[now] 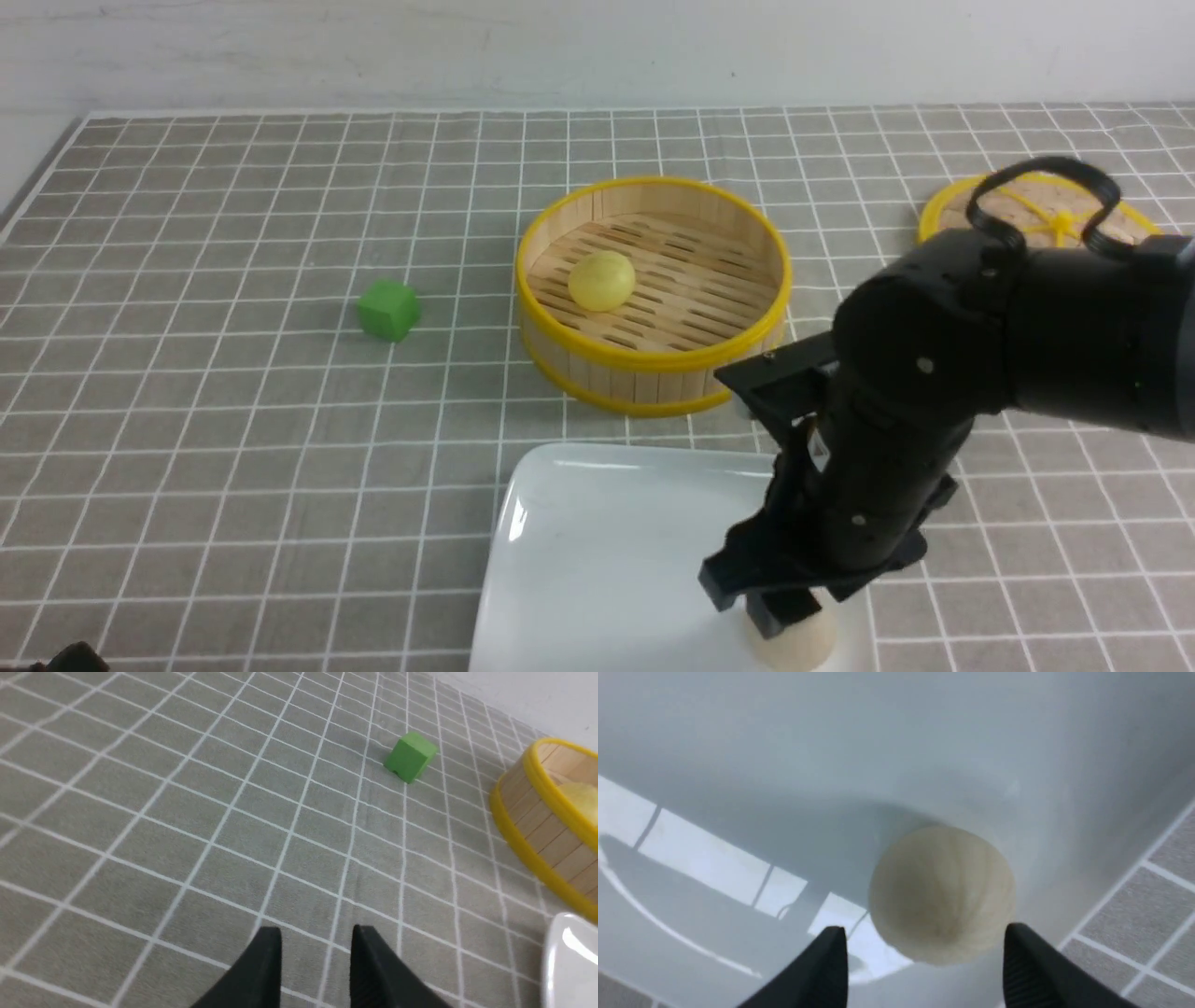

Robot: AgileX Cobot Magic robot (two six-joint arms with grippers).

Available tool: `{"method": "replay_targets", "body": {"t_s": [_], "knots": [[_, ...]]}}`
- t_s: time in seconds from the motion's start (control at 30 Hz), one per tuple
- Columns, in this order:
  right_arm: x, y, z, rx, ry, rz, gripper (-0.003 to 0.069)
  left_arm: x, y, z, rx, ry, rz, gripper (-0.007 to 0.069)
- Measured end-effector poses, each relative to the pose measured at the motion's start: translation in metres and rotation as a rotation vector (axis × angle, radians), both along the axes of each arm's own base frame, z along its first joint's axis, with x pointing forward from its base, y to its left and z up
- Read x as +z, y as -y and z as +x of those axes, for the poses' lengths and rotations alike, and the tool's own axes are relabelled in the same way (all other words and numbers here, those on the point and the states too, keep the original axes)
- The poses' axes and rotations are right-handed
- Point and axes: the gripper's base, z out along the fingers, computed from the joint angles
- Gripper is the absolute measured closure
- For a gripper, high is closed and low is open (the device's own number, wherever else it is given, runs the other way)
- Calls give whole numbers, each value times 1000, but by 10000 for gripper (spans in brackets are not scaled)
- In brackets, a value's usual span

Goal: Put the steamed buns into the plate on the grey tablecloth.
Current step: 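Reach into the bamboo steamer and grasp a bun with the left gripper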

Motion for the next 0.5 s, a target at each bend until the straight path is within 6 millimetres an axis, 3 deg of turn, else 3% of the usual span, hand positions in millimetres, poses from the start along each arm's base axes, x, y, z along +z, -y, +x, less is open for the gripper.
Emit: {"method": "replay_targets", "body": {"t_s": [0.13, 0.23, 0.33, 0.43, 0.5], "knots": [[47, 12, -7, 42, 69, -6, 312, 0, 5, 0, 28, -13, -264, 384], [93, 36, -26, 56, 178, 3, 481, 1, 8, 0, 53, -28, -468, 384], [131, 64, -50, 35, 306, 52, 638, 1, 9, 0, 66, -34, -537, 384], [145, 86, -71, 12, 365, 95, 671, 1, 9, 0, 69, -34, -548, 384], [149, 112, -99, -11, 454, 178, 673, 1, 9, 0, 68, -33, -548, 403]]}}
